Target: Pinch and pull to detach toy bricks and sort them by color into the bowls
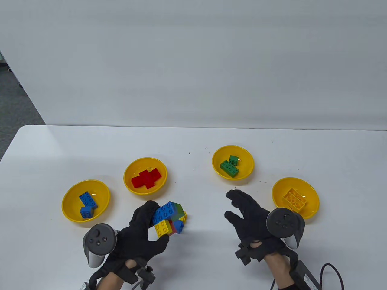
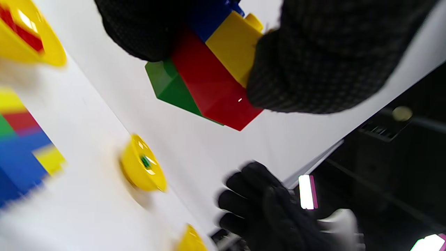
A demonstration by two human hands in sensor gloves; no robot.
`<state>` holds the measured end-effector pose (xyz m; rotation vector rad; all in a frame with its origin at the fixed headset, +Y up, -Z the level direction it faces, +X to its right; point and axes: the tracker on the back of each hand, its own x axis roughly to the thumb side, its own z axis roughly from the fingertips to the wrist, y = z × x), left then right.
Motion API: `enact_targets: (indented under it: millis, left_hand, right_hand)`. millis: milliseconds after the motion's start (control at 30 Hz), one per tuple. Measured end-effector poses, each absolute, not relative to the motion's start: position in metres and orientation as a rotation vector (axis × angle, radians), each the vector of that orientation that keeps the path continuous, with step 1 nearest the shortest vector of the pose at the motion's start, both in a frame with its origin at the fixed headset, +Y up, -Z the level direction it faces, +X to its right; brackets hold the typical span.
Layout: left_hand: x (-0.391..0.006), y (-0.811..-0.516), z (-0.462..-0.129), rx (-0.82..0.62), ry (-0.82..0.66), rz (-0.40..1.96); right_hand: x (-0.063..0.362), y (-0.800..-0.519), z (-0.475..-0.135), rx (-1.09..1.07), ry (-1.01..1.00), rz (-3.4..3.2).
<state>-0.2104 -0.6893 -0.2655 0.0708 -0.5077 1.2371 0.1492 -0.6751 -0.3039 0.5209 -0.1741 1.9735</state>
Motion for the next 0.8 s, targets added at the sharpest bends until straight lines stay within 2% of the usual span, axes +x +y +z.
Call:
enact_targets:
  millis: [67, 200, 300, 467, 667, 767, 800]
  left_hand:
    - [-0.205, -0.695, -0.266, 0.022, -0.542, 1.335]
    - [-0.191, -0.705, -0.266, -0.078, -0.601, 1.513]
    - [-0.182, -0.711, -0.265, -0.145, -0.634, 1.577]
    - [-0.179, -0.710, -0.262, -0.106, -0.610, 1.431]
    - [-0.174, -0.704, -0.258, -0.112, -0.612, 1.236]
    - [-0.175, -0.696, -0.260, -0.233, -0.680, 1.180]
    - [-0.178, -0.694, -0.260, -0.218, -0.665, 1.191]
  right_hand:
    - [0.130, -0.681, -0.300, 0.587, 0.029, 1.812]
    - [0.096, -0.696, -0.288, 0.631, 0.203, 1.575]
    - [0.080, -0.707, -0.281, 0.564, 0.310, 1.419]
    - [0.076, -0.723, -0.280, 0.420, 0.268, 1.232]
    - [0.085, -0.724, -0.284, 0.407, 0.166, 1.306]
    - [0.087, -0.716, -0.284, 0.462, 0.125, 1.376]
    - [0.086, -0.712, -0.283, 0.493, 0.107, 1.413]
